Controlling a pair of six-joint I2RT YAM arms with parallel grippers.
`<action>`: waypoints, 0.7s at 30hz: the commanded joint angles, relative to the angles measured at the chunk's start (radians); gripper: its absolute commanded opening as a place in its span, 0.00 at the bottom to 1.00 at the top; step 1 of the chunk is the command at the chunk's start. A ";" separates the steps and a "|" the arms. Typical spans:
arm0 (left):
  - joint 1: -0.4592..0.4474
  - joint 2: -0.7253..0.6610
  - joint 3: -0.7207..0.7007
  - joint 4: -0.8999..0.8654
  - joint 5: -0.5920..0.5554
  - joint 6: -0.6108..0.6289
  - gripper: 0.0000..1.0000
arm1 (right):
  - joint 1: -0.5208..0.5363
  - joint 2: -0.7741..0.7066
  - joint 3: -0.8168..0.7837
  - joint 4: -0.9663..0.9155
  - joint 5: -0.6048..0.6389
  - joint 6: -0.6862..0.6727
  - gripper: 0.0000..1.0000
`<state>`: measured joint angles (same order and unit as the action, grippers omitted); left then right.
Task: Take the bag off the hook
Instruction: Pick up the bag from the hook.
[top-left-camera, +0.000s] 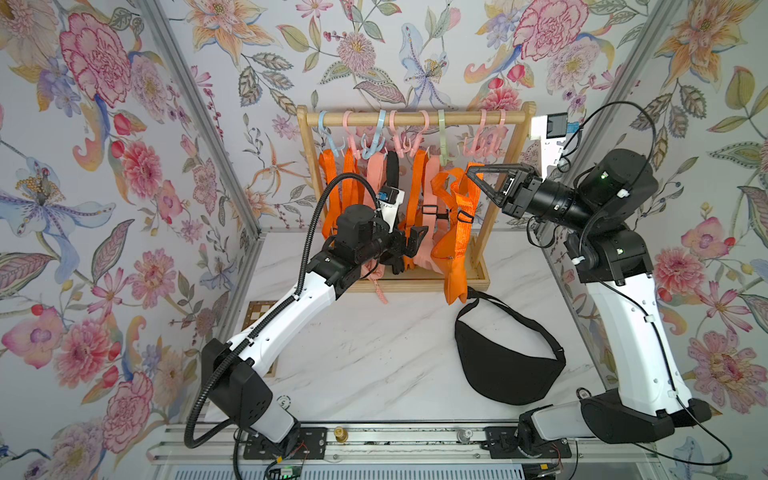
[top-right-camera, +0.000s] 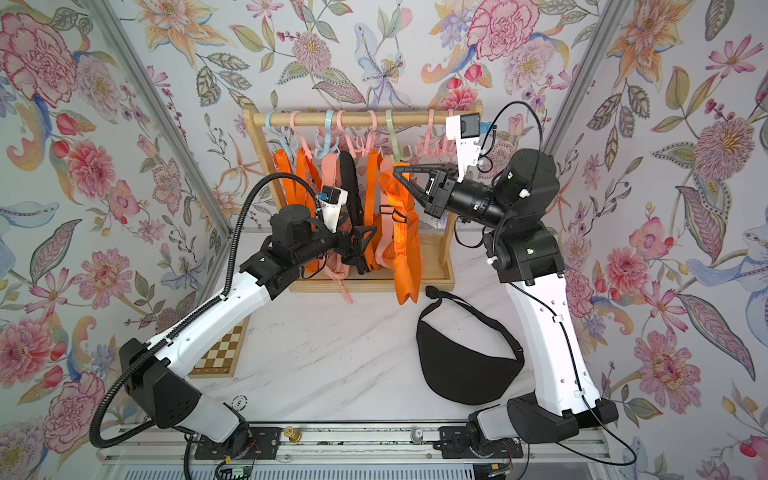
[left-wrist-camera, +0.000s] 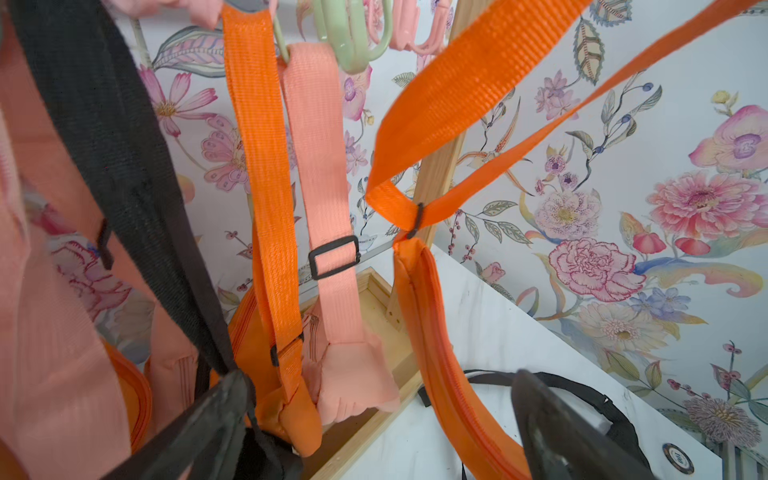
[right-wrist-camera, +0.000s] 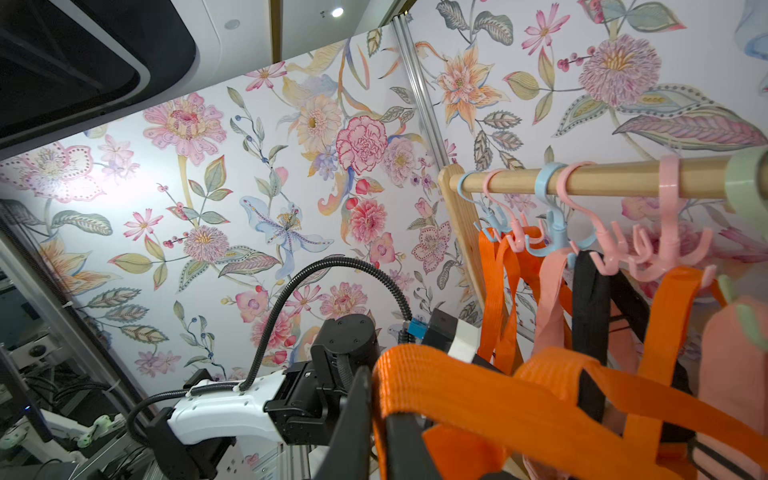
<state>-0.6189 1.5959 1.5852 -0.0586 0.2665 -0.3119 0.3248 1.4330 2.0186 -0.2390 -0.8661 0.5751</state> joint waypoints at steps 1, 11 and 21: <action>-0.019 0.081 0.144 -0.039 0.012 0.056 1.00 | 0.013 -0.015 -0.008 0.096 -0.073 0.080 0.10; -0.093 0.293 0.570 -0.270 -0.199 0.101 0.63 | 0.022 -0.022 -0.024 0.090 -0.121 0.076 0.09; -0.135 0.241 0.549 -0.391 -0.297 0.093 0.00 | -0.264 -0.245 -0.304 -0.068 0.116 0.021 0.08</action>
<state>-0.7296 1.8843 2.1590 -0.3779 0.0315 -0.2234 0.1162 1.2652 1.7531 -0.2523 -0.8597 0.6392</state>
